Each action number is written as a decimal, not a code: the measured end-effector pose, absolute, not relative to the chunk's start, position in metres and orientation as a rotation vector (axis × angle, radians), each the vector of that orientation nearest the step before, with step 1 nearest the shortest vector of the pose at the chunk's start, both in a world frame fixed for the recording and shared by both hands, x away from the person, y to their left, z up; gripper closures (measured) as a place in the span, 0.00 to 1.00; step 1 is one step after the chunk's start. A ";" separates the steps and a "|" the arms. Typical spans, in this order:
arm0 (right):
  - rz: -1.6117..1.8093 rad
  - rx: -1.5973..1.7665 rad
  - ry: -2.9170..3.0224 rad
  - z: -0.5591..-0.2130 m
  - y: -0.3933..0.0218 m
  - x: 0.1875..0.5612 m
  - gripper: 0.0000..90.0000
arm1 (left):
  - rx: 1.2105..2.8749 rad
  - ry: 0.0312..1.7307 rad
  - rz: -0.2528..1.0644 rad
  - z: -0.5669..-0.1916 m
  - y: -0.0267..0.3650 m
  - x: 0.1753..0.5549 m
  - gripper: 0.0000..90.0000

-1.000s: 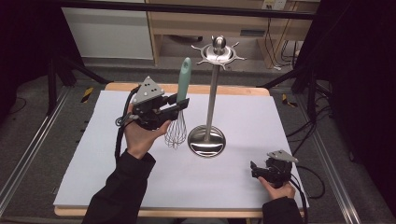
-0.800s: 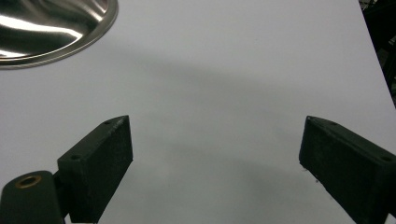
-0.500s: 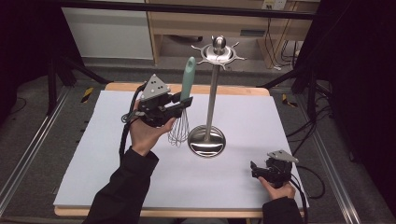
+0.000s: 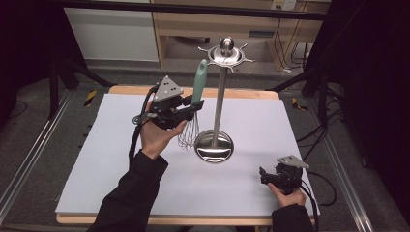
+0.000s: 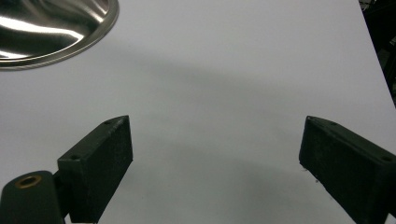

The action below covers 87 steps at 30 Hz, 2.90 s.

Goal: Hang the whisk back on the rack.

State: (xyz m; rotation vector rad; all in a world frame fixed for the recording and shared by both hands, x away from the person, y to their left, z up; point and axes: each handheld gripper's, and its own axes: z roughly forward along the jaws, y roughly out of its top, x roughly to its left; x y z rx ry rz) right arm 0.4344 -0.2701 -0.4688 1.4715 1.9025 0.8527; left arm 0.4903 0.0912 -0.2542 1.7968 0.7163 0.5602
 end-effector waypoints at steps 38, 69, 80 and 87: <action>0.855 1.477 1.902 -0.469 -0.270 0.435 0.11 | 1.771 0.685 0.685 -0.265 0.066 0.512 0.76; 0.859 1.477 1.901 -0.469 -0.270 0.434 0.11 | 1.779 0.697 0.647 -0.275 0.068 0.506 0.63; 0.855 1.481 1.901 -0.469 -0.270 0.434 0.11 | 1.764 0.699 0.602 -0.281 0.083 0.494 0.48; 0.855 1.481 1.902 -0.470 -0.271 0.434 0.11 | 1.788 0.708 0.576 -0.291 0.090 0.486 0.43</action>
